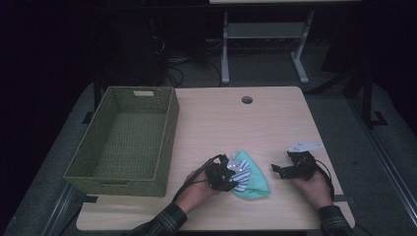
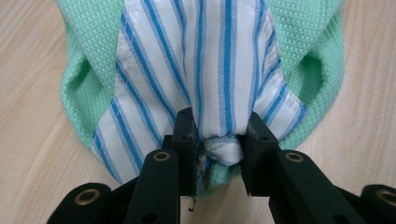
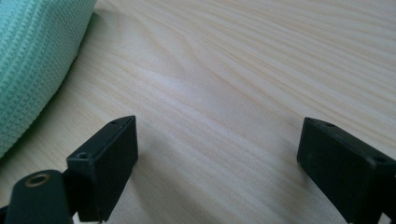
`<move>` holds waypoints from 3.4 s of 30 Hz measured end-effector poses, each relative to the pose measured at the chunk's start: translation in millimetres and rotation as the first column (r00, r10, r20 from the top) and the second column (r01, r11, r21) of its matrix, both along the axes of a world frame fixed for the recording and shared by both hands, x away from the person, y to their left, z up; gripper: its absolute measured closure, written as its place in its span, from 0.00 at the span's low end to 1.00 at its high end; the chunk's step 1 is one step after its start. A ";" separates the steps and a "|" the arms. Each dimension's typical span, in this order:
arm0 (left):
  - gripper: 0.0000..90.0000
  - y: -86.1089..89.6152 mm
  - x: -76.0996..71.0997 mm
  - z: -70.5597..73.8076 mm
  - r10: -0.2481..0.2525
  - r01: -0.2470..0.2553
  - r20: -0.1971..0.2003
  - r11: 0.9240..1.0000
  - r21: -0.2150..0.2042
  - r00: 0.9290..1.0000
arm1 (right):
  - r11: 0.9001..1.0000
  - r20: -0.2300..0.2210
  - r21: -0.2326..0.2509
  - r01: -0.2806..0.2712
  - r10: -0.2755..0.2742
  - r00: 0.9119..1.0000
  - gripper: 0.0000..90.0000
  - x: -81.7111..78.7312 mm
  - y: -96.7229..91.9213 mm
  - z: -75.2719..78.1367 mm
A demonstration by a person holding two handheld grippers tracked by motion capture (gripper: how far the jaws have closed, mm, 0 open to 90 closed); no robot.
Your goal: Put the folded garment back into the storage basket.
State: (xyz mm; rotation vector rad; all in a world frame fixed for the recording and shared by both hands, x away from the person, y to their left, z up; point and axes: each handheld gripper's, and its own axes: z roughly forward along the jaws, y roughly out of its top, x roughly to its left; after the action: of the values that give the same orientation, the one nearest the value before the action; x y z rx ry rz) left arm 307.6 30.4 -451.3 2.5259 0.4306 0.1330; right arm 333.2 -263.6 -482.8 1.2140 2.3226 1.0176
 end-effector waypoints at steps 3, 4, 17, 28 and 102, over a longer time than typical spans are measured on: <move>0.78 2.7 4.3 0.6 0.007 -0.009 -0.045 0.999 -0.032 0.999 | 1.000 -0.005 0.001 0.004 -0.004 1.000 0.12 0.0 0.2 0.0; 0.78 3.6 5.5 1.3 0.009 -0.010 -0.056 0.999 -0.034 0.998 | 1.000 -0.005 0.001 0.004 -0.004 1.000 0.12 0.0 0.2 0.0; 0.78 10.8 7.6 22.8 0.016 -0.024 -0.086 0.996 -0.091 0.996 | 1.000 -0.005 0.001 0.004 -0.004 1.000 0.12 0.0 0.2 0.0; 0.78 17.4 12.0 44.3 0.029 -0.042 -0.104 0.992 -0.123 0.994 | 1.000 -0.004 0.001 0.004 -0.004 1.000 0.12 0.0 0.2 0.0; 0.78 169.1 45.6 175.2 0.349 -0.336 0.061 0.928 -0.159 0.935 | 1.000 -0.008 0.000 0.011 -0.011 1.000 0.12 -0.2 0.2 0.1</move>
State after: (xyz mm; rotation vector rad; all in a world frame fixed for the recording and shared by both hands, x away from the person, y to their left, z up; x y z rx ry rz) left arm 353.2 199.5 -276.1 2.2705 0.8147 0.3331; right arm 333.0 -263.4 -482.7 1.2323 2.3193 1.0102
